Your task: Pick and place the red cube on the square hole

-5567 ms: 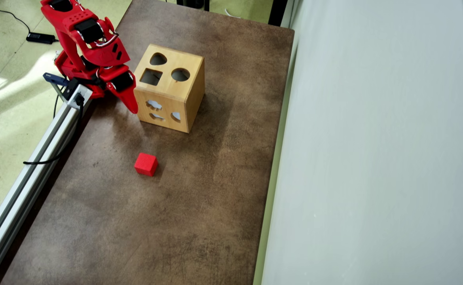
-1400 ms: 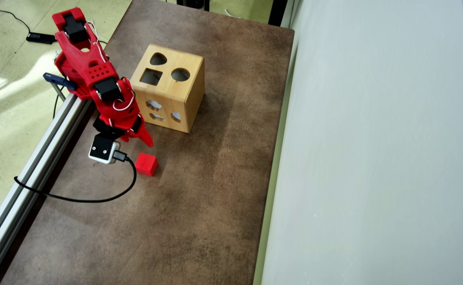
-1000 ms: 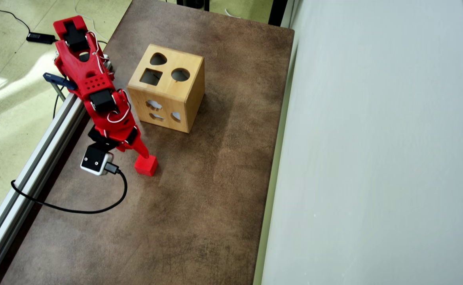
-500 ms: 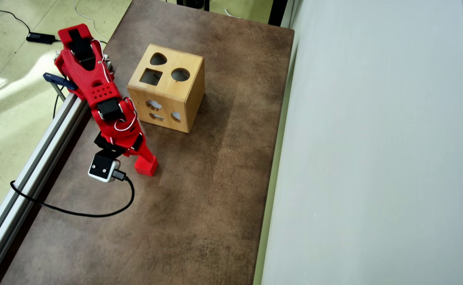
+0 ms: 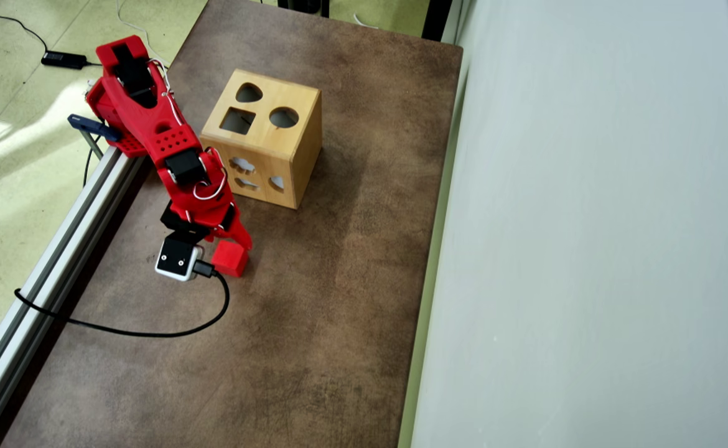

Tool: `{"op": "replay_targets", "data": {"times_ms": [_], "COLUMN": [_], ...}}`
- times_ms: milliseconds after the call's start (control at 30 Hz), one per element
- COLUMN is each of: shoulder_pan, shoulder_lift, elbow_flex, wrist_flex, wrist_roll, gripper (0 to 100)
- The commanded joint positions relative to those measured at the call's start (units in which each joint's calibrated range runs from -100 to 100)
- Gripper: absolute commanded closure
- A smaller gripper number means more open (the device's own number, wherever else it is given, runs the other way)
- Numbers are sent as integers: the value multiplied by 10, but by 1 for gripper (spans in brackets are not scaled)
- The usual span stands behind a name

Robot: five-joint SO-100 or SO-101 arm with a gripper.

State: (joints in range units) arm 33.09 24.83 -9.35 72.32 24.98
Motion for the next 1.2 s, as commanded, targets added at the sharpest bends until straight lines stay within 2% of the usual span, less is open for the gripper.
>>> {"op": "replay_targets", "data": {"times_ms": [0,1167], "shoulder_pan": [2,2], "shoulder_lift": [6,87], "elbow_flex": [-17,-27], "wrist_flex": [2,-10], "wrist_roll": [3,2], "gripper": [71,71]}}
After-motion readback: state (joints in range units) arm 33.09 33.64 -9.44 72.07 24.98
